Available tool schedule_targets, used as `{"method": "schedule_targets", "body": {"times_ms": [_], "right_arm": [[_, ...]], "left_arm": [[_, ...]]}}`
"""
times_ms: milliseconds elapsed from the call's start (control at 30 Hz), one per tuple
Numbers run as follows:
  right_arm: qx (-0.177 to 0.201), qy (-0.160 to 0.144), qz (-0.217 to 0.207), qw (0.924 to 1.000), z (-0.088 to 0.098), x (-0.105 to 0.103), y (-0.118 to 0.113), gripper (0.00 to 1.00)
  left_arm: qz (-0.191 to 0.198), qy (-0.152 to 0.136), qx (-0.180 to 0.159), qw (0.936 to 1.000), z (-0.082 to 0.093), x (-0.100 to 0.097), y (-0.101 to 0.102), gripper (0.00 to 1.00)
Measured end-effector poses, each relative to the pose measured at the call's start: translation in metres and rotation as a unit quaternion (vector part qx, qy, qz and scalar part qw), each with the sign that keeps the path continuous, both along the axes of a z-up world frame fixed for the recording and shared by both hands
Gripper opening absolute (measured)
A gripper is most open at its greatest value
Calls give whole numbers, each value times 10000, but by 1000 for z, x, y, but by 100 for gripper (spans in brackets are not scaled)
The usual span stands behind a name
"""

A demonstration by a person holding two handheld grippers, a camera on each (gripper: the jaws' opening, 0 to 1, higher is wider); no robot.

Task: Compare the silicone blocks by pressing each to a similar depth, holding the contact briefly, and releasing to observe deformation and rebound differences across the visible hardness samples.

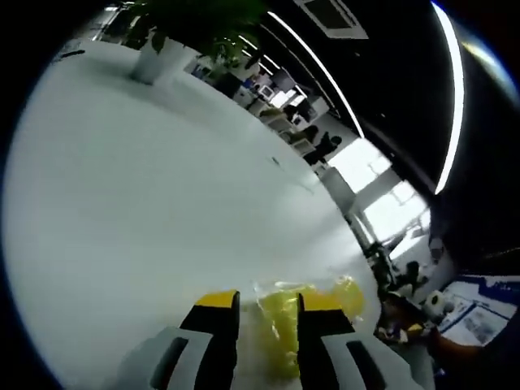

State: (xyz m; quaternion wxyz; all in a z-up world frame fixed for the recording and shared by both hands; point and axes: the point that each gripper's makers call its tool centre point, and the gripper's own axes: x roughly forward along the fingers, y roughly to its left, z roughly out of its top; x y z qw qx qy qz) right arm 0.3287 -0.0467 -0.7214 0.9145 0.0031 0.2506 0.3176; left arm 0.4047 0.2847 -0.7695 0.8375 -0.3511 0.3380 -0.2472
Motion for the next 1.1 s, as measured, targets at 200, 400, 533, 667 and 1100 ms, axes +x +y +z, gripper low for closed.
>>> {"method": "schedule_targets", "body": {"times_ms": [200, 400, 533, 667, 1100], "right_arm": [[14, 18, -20, 10000, -1, 0, 0, 96], [8, 65, -31, 10000, -5, -1, 0, 96], [19, 60, -29, 10000, -4, -1, 1, 96], [23, 58, -39, 10000, -3, -1, 0, 96], [13, 68, -12, 10000, -4, -3, 1, 96]], "left_arm": [[15, 170, 4, 9999, -9, 0, -3, 19], [-46, 365, -334, 9988, -7, -3, -12, 7], [-143, 368, -175, 9991, -13, -4, -11, 0], [-142, 336, -34, 9993, -14, -4, -10, 0], [-153, 2, 558, 9983, -14, 0, -10, 0]]}}
